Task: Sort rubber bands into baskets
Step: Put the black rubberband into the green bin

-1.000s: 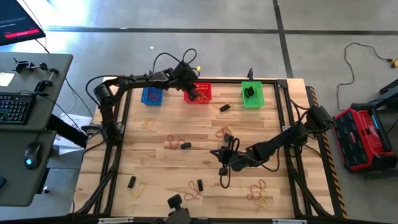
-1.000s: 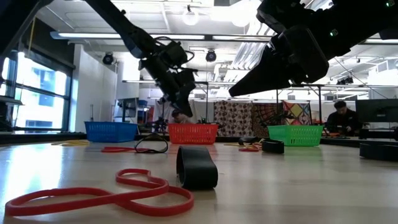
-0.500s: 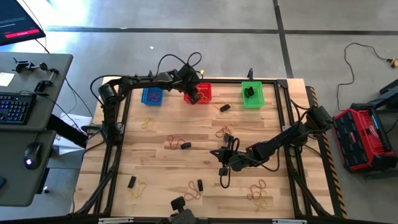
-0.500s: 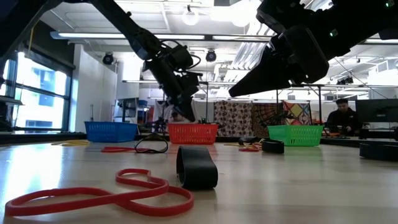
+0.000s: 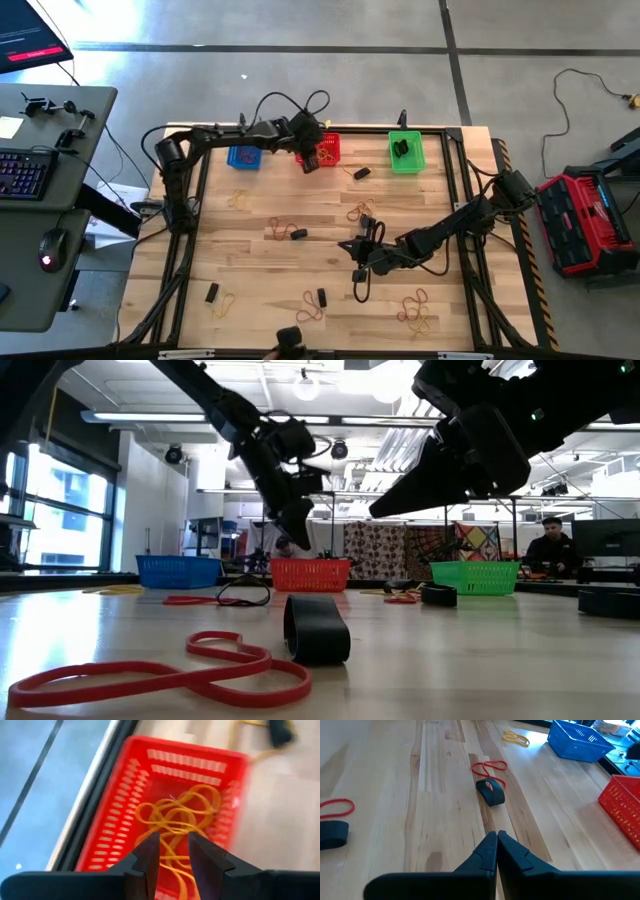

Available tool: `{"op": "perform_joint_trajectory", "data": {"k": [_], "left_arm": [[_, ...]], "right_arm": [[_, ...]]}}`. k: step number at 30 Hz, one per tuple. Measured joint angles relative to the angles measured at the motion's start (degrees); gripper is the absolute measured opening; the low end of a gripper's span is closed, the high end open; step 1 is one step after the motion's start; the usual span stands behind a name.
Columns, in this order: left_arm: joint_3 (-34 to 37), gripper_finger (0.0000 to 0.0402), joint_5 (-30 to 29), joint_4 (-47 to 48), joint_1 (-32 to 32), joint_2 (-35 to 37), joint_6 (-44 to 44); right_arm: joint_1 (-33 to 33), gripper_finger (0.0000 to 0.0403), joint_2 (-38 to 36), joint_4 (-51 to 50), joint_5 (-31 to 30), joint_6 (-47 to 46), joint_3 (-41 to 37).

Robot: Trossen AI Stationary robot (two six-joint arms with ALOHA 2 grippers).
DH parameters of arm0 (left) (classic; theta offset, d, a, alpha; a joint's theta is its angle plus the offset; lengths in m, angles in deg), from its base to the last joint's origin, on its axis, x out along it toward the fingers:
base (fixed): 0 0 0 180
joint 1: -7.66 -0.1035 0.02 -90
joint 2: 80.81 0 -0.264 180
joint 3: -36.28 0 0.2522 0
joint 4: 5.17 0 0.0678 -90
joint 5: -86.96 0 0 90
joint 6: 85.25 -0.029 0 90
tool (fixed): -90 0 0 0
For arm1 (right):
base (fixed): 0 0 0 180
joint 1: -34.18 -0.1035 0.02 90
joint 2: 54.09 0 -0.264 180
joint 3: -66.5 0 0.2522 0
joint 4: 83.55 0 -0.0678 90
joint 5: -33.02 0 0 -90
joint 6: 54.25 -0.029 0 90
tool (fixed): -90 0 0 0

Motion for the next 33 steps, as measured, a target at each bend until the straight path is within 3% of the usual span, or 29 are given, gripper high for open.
{"op": "perform_joint_trajectory", "data": {"k": [6, 15, 21, 26, 29, 33], "left_arm": [[5.0, 0.0058, -0.9, -9.2, 4.3, 4.4, -1.1], [20.0, 0.0004, -0.9, -28.9, 9.1, 13.4, 4.0], [30.7, 0.0, -1.0, -40.7, 14.9, 21.3, 9.1], [37.8, 0.0, -1.9, -48.5, 22.2, 26.6, 12.0], [40.6, 0.0, -4.3, -51.4, 26.9, 27.7, 12.4], [42.0, 0.0, -7.3, -53.8, 32.4, 27.7, 13.5]], "right_arm": [[0.0, 0.0, 0.0, -0.5, 0.1, -0.1, 0.0], [0.0, 0.0, 0.0, -0.3, 0.0, -0.2, 0.0], [0.4, 0.0, 0.0, -1.7, 0.5, -3.2, 0.0], [-0.2, 0.0, -0.1, -6.2, 5.8, -8.7, 0.0], [-2.0, 0.0, -1.1, -9.7, 9.1, -11.7, 0.0], [-4.0, 0.0, -3.6, -19.2, 8.5, -19.2, 0.2]]}}
